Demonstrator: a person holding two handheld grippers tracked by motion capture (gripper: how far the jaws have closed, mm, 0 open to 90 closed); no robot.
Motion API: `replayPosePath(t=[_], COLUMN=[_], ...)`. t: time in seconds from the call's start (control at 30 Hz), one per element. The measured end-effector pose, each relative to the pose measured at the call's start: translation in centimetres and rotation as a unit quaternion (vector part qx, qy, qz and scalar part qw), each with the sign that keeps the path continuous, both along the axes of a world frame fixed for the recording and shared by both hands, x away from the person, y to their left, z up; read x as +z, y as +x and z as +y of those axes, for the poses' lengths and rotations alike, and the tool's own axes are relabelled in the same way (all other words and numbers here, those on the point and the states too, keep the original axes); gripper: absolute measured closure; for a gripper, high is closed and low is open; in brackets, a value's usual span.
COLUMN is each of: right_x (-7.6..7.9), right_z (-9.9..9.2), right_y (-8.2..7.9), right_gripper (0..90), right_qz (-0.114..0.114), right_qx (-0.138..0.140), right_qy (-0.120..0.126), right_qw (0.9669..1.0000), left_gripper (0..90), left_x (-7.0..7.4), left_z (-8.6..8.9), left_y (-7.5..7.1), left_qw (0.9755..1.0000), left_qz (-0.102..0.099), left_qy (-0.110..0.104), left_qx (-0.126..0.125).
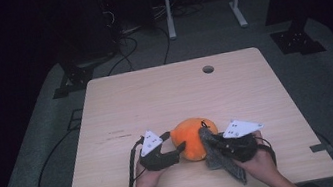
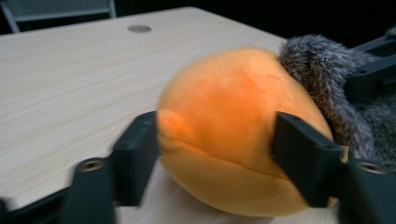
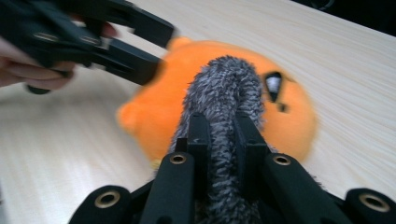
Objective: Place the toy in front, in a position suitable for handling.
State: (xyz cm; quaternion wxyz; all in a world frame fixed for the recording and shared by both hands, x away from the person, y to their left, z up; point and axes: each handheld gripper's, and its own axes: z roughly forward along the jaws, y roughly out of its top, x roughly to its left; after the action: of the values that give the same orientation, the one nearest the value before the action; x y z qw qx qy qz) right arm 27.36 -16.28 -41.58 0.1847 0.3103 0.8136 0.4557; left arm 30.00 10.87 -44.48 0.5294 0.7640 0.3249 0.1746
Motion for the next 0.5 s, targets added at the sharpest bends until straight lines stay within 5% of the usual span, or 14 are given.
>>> replayPosePath(t=[0.2,0.4,0.5], right_x=[-0.6,0.5,0.3], right_z=[2.9,0.4,-0.8], right_y=[-1.4,-0.2,0.6], right_gripper=[78.6,78.8,78.8], right_qz=[0.002,-0.011,0.0], right_qx=[0.073,0.01,-0.011], right_qy=[-0.024,-0.001,0.0], right_qw=[0.997,0.9999,0.9999], left_gripper=[46.7,39.8,22.7], left_x=[-0.3,-0.4,-0.2], left_z=[-0.5,-0.4,-0.5], left_y=[-0.2,0.0,0.1], left_qw=[0.9997,0.9997,0.9997], left_qz=[-0.009,-0.009,0.002], left_qy=[0.023,0.023,0.022], left_qx=[0.002,0.003,0.01])
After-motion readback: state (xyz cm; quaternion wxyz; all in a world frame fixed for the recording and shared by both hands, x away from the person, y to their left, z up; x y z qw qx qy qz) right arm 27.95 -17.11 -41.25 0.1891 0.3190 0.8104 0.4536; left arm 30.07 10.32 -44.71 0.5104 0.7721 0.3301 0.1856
